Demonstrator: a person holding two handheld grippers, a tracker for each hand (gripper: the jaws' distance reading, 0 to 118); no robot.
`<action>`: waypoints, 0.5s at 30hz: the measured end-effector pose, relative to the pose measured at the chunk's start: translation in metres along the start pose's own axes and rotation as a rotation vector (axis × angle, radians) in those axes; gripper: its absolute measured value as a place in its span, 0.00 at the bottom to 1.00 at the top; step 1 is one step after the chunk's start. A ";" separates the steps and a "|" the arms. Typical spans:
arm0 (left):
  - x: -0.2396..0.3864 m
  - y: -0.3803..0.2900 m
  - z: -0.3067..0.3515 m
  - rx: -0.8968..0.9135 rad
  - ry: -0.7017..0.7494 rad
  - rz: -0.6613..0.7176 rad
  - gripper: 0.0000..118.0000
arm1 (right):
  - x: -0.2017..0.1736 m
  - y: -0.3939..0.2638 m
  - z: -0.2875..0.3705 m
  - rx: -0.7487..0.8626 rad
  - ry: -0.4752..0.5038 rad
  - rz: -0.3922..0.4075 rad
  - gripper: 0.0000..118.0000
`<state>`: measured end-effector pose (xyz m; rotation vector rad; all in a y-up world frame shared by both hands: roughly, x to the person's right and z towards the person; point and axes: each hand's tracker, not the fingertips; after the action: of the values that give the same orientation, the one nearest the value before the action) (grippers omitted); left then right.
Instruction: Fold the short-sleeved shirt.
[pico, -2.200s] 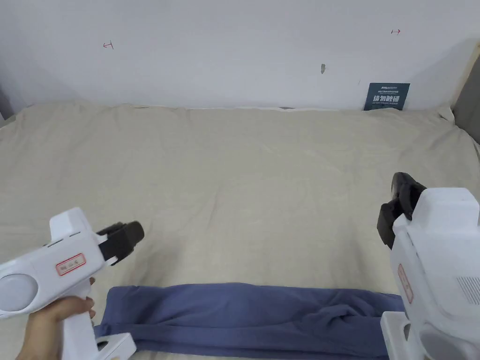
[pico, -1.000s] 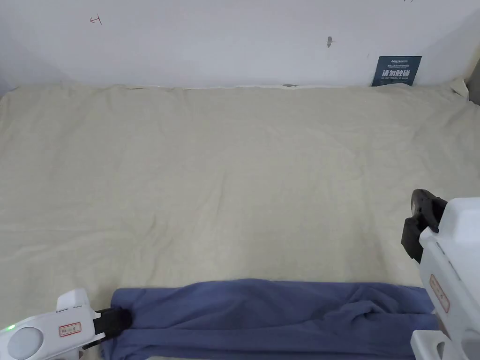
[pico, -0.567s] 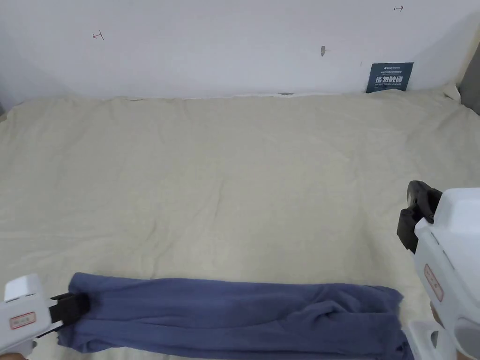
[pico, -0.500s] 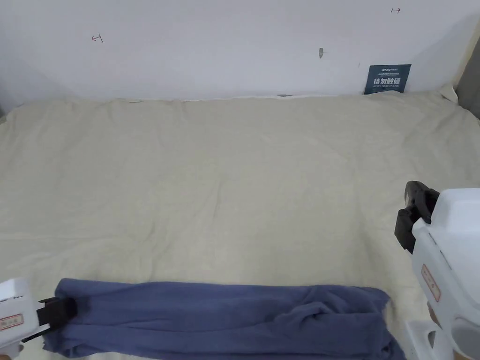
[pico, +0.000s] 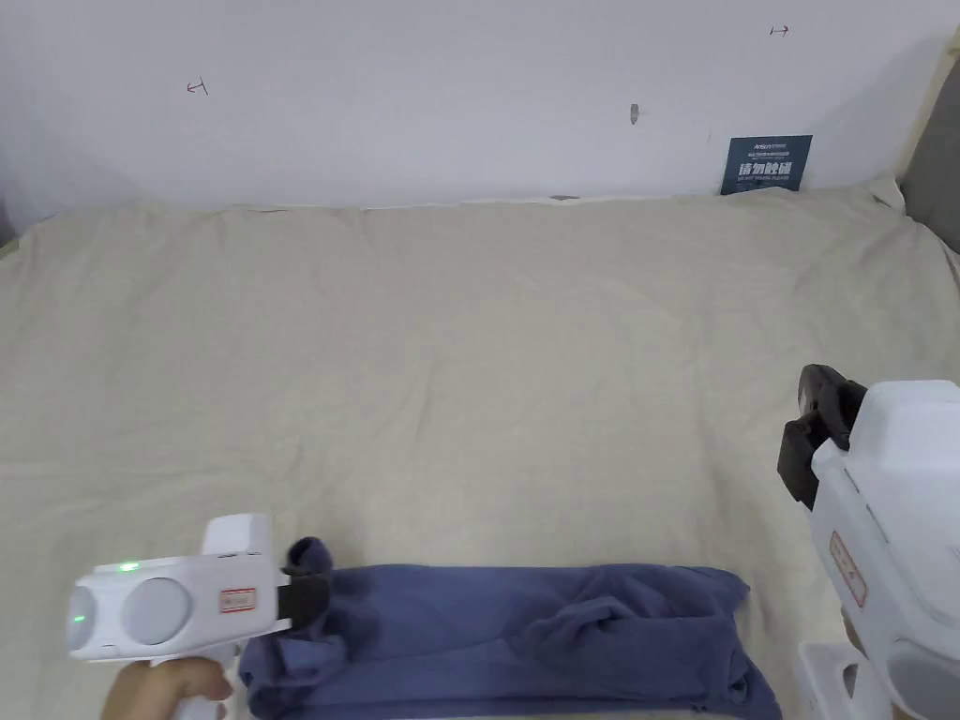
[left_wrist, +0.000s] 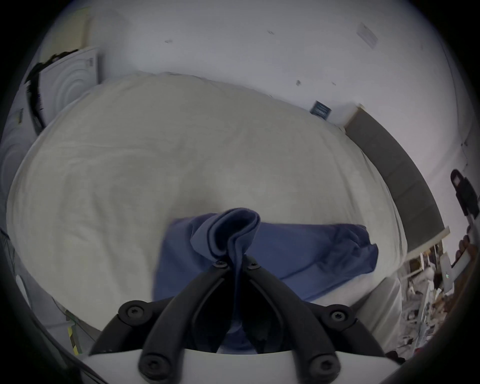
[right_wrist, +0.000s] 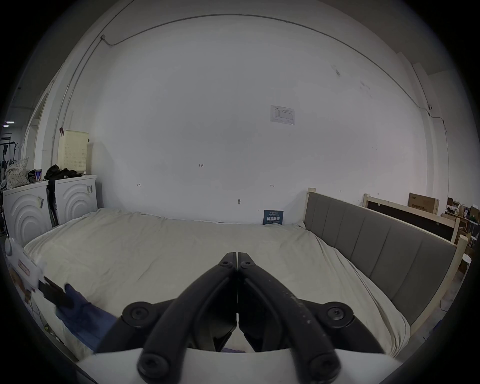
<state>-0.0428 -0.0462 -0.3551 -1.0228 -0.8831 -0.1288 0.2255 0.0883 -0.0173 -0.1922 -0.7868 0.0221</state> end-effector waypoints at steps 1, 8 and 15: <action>0.012 -0.002 -0.008 -0.002 -0.015 0.004 0.05 | 0.002 0.000 0.001 0.002 0.000 -0.001 0.02; 0.076 -0.007 -0.064 -0.078 -0.087 0.009 0.05 | 0.018 -0.002 0.006 0.001 -0.021 0.005 0.02; 0.089 -0.009 -0.072 -0.102 -0.056 -0.004 0.98 | 0.029 -0.003 0.009 -0.005 -0.042 -0.002 0.02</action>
<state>0.0528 -0.0812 -0.3032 -1.1243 -0.9369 -0.1501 0.2393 0.0899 0.0102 -0.1960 -0.8293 0.0220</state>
